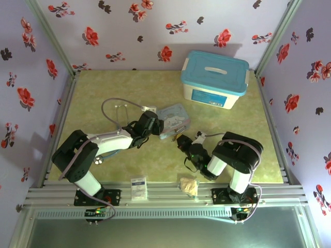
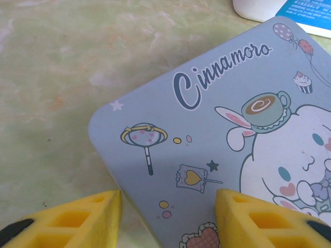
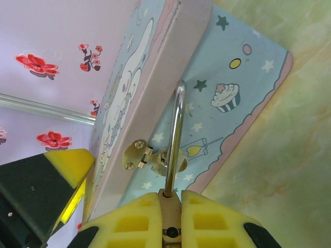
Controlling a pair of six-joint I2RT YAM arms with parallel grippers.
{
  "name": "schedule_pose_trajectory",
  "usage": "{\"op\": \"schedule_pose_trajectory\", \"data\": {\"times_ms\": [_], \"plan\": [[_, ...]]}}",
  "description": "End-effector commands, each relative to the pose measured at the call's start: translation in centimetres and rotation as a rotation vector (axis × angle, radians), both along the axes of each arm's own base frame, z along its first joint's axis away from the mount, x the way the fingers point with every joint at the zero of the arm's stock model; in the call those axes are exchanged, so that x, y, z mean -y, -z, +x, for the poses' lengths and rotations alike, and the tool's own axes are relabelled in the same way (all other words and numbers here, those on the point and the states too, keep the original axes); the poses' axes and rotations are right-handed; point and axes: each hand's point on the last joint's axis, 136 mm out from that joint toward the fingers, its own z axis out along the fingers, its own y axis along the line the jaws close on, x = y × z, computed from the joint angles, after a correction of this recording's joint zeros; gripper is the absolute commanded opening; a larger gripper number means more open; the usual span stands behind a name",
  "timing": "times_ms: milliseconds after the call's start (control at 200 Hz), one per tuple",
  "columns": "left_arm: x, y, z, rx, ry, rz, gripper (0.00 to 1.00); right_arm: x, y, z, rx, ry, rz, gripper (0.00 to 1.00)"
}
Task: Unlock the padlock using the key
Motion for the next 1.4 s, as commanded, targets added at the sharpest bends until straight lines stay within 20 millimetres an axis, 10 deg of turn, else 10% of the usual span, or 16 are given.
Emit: {"op": "schedule_pose_trajectory", "data": {"times_ms": [0, 170, 565, 1395], "plan": [[-2.3, 4.1, -2.0, -0.109, 0.018, 0.142, 0.49, 2.1, 0.2, 0.0, 0.0, 0.052, -0.008, 0.0], [-2.1, 3.9, -1.8, -0.103, 0.019, 0.136, 0.49, 3.0, 1.2, -0.7, -0.033, 0.044, -0.025, 0.0], [-2.0, 4.3, -2.0, -0.113, 0.024, 0.127, 0.49, 1.7, -3.6, 1.6, 0.108, 0.085, 0.024, 0.0], [-1.6, 1.3, -1.7, -0.079, 0.028, 0.093, 0.54, 8.2, 6.5, -4.8, -0.262, 0.062, -0.155, 0.0]]}}
